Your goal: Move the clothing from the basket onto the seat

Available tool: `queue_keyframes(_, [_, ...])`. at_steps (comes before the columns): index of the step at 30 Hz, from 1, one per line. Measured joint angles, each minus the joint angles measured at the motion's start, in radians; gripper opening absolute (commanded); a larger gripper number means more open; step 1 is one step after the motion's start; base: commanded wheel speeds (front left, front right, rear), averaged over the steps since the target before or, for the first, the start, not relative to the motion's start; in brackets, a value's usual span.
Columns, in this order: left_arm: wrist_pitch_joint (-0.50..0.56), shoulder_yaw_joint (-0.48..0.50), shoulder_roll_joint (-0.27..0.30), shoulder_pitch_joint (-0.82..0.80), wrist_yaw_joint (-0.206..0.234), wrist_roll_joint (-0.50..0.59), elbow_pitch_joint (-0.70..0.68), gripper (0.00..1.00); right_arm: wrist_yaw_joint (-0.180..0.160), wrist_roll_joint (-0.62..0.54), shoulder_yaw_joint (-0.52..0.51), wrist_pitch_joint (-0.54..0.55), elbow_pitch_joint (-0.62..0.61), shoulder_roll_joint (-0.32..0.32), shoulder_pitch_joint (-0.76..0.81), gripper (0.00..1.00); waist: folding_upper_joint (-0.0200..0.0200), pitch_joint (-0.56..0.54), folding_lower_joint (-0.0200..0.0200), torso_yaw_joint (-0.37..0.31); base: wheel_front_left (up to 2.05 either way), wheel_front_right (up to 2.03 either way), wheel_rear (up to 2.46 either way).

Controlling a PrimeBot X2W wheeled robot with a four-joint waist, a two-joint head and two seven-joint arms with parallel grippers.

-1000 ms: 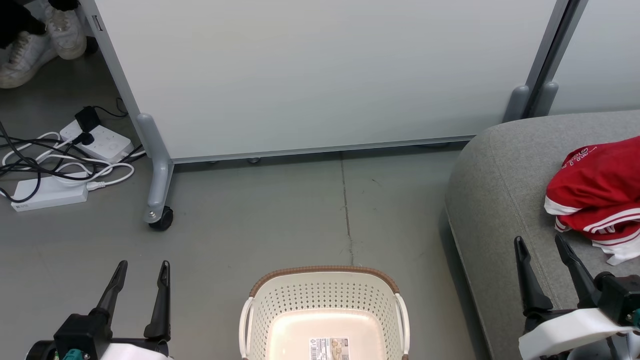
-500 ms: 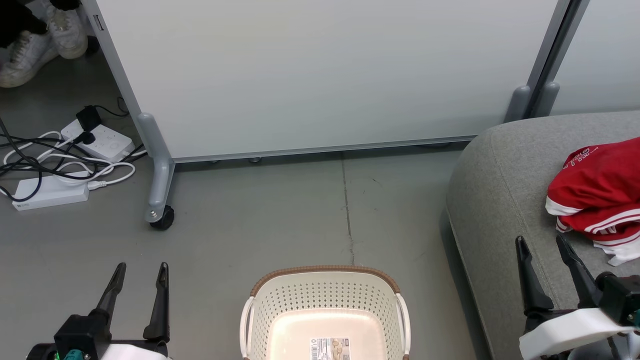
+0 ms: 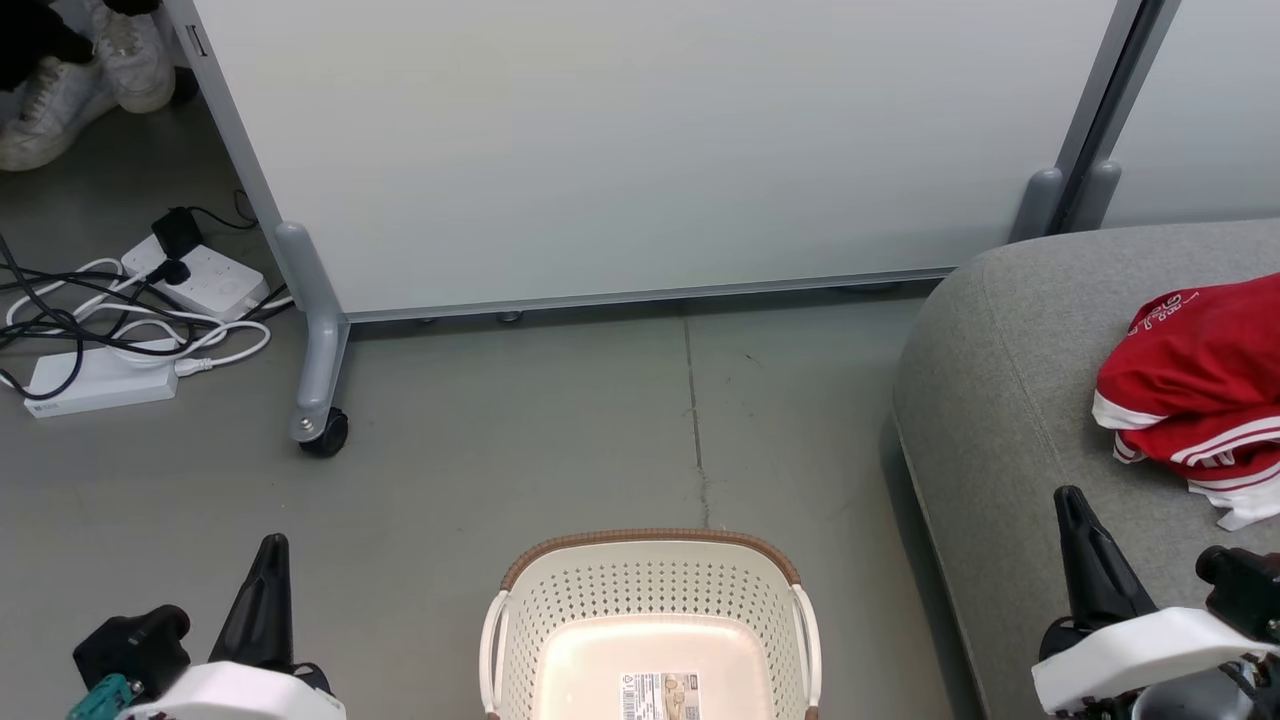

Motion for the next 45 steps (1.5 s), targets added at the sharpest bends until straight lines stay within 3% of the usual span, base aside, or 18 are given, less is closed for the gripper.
queue_keyframes(30, [0.132, 0.148, -0.077, -0.140, -0.095, -0.382, 0.116, 0.00, 0.000, 0.467, 0.000, 0.019, 0.156, -0.001, -0.140, 0.00, 0.0000, 0.012, 0.0000, 0.002, 0.00, 0.00, 0.00])
queue_keyframes(45, [0.184, 0.207, -0.107, -0.192, -0.130, -0.529, 0.162, 0.00, -0.001, 0.644, 0.000, 0.030, 0.216, -0.002, -0.194, 0.00, 0.0000, 0.017, 0.0000, 0.002, 0.00, 0.00, 0.00])
